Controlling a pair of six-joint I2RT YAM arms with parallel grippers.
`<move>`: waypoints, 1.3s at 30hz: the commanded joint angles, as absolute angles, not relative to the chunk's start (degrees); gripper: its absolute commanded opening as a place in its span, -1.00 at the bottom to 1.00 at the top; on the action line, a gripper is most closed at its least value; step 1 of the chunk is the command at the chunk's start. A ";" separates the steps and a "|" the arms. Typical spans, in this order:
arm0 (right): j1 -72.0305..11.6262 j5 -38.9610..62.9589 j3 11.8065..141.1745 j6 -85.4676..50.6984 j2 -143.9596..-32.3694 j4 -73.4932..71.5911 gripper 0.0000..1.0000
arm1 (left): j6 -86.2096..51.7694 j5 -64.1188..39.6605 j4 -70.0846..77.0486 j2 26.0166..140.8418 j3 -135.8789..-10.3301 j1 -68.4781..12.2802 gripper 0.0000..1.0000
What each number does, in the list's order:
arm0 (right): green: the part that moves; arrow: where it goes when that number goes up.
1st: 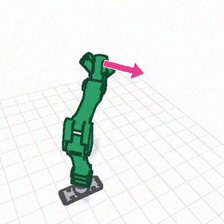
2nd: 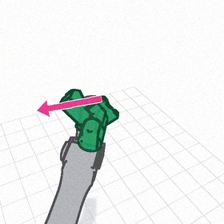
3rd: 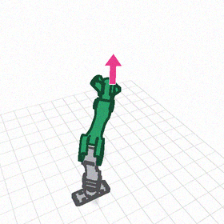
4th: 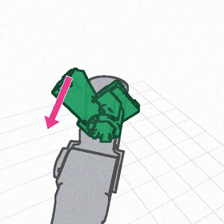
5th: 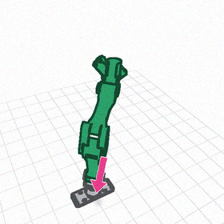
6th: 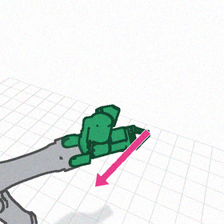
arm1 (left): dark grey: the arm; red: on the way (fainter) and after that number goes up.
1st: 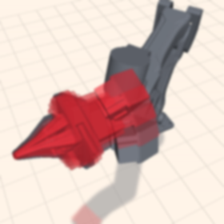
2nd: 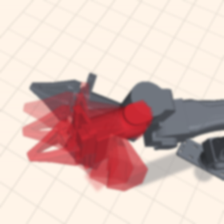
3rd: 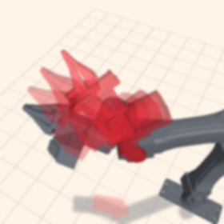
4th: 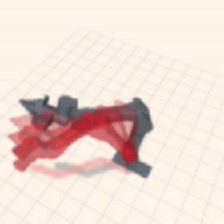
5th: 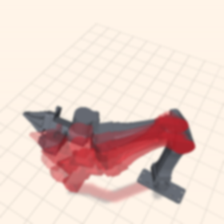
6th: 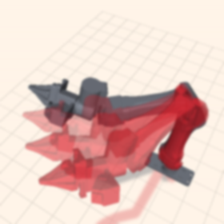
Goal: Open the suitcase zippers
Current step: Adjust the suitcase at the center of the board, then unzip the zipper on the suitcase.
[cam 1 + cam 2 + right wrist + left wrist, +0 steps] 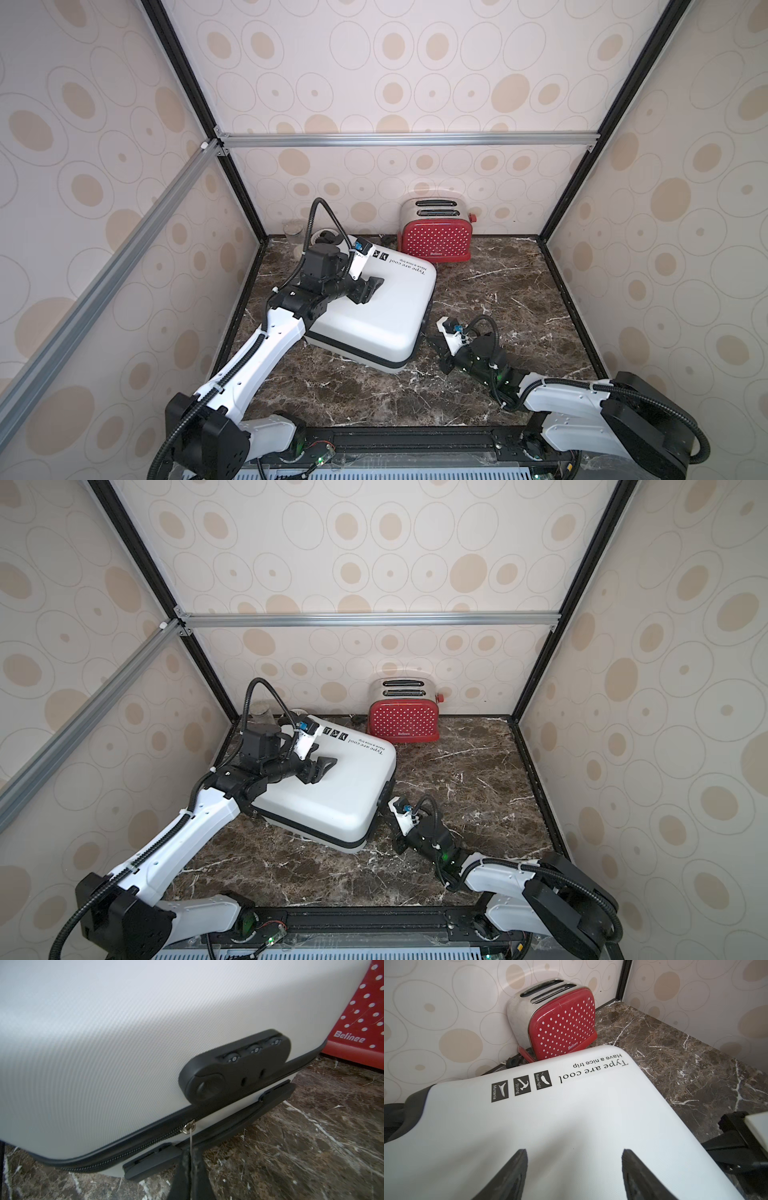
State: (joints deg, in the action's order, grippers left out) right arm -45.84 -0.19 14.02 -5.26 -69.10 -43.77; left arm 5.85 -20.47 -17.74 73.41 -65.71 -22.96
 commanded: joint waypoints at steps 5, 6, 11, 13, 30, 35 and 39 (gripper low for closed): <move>-45.15 -4.70 14.75 -6.85 -70.66 -47.74 -1.00 | 6.43 -19.50 -17.56 76.28 -64.91 -23.85 0.43; -45.21 -4.64 14.81 -6.85 -71.41 -47.82 -1.00 | 6.66 -19.42 -17.87 76.25 -64.42 -23.82 0.43; -45.11 -3.72 14.84 -6.26 -75.37 -47.28 -0.93 | 7.54 -18.35 -18.61 75.43 -62.71 -23.82 0.45; -45.09 -3.30 14.51 -6.46 -76.49 -48.32 -0.67 | 7.86 -17.96 -18.80 75.08 -62.49 -23.82 0.45; -36.29 14.48 16.02 6.83 -78.19 -52.18 -0.09 | 9.93 -16.50 -19.22 74.46 -61.26 -23.84 0.48; -34.93 20.87 17.71 9.92 -82.24 -54.79 -0.10 | 10.28 -16.36 -19.51 74.18 -60.93 -23.82 0.48; -34.63 23.87 20.04 10.19 -85.29 -55.20 -0.14 | 10.68 -16.22 -19.43 74.09 -60.69 -23.85 0.48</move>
